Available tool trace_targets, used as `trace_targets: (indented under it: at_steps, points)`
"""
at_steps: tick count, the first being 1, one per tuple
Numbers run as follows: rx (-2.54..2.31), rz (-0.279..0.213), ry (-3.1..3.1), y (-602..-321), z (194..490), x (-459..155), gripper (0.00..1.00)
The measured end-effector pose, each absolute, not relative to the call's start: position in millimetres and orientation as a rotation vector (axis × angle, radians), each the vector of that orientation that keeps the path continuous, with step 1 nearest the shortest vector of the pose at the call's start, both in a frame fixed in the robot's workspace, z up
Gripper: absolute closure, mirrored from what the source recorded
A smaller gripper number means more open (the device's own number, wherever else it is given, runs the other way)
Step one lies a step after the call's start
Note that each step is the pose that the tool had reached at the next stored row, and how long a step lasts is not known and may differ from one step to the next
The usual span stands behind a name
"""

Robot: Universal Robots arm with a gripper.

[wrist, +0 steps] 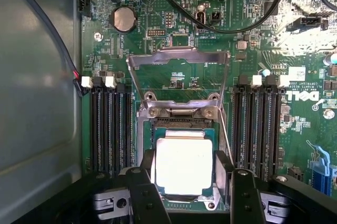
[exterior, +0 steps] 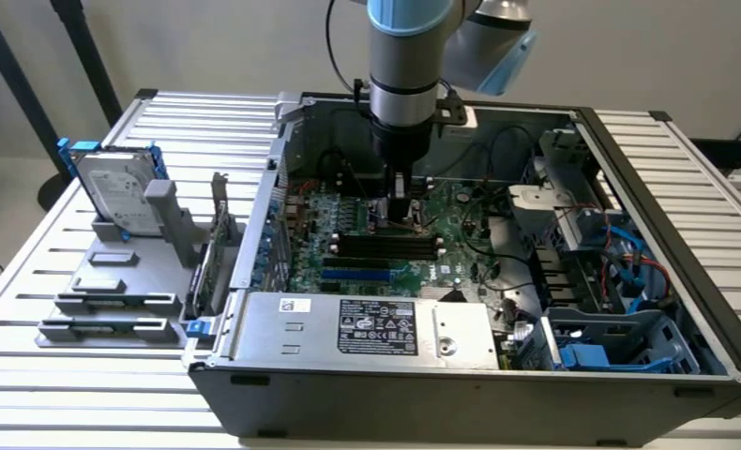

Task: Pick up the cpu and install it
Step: 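Place the cpu into insertion slot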

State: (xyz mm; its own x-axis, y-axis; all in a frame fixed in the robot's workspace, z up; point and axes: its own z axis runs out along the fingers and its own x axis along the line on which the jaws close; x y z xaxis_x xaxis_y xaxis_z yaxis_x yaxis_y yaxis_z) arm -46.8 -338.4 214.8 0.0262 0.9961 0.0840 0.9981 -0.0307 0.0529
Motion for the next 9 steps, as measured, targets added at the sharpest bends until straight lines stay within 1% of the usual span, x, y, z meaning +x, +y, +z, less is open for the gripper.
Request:
trace_targets:
  at_steps: [9]
  points:
    - [-2.257, -0.135, -2.169, -334.1, 212.2, -46.8, 0.46]
